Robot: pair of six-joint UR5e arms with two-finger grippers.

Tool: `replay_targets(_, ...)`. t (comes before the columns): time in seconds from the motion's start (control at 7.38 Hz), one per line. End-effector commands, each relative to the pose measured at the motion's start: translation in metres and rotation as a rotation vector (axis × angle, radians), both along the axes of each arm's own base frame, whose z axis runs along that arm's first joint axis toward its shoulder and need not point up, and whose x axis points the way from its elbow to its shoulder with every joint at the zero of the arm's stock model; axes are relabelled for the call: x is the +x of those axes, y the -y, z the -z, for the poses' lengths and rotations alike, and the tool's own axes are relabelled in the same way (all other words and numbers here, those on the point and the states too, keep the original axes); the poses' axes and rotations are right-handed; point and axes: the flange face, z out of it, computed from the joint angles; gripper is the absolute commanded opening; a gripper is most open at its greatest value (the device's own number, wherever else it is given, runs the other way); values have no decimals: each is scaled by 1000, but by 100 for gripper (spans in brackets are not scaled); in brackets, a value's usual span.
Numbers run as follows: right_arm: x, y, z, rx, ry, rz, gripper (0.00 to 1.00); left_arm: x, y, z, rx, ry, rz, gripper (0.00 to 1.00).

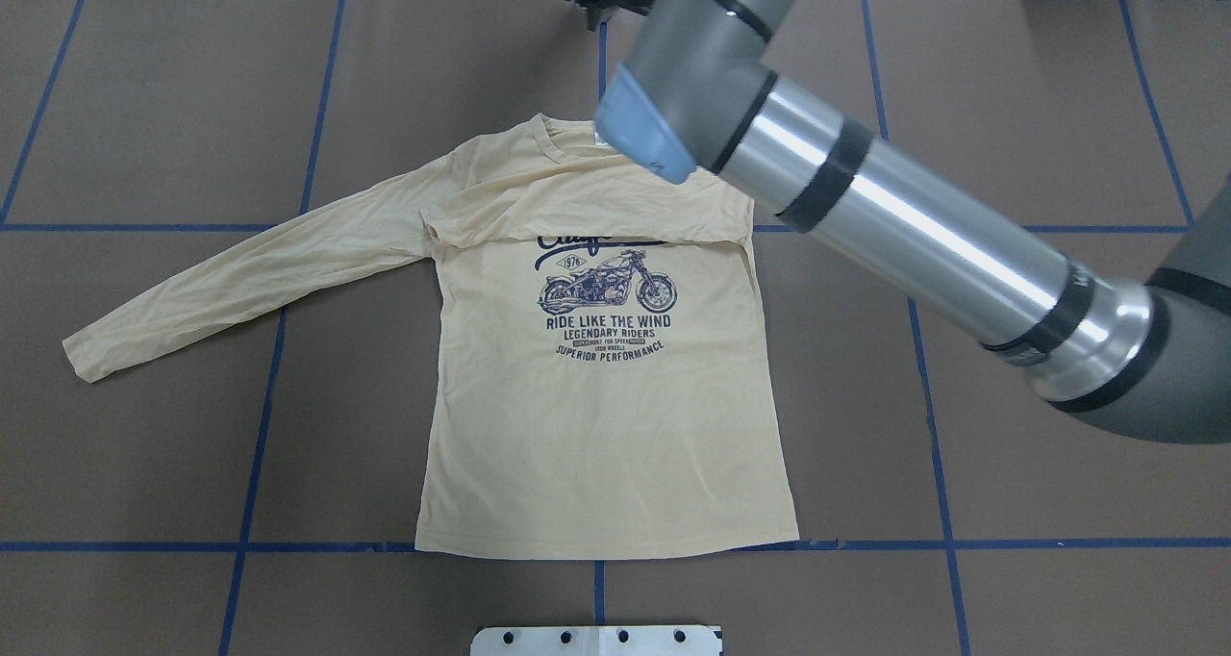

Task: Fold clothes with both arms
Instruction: 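Carry the sleeve with the right gripper across to the shirt collar, then release the sleeve at the collar and withdraw the right gripper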

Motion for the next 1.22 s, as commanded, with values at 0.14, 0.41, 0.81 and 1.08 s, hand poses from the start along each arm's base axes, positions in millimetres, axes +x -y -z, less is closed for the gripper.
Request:
replay_targets(0.14, 183, -30, -188, 150, -55, 228, 100, 75, -68, -51, -31, -7, 56, 100)
replay_targets(0.41, 291, -59, -289, 203, -51, 338, 100, 102, -73, -80, -59, 72, 86, 100)
replay_targets(0.81, 391, -126, -413, 266, -43, 363, 100, 120, -73, -109, -81, 119, 68, 100)
replay_targets(1.08, 392, -131, -416, 260, -44, 362, 100, 138, -73, -154, -41, 124, 74, 100)
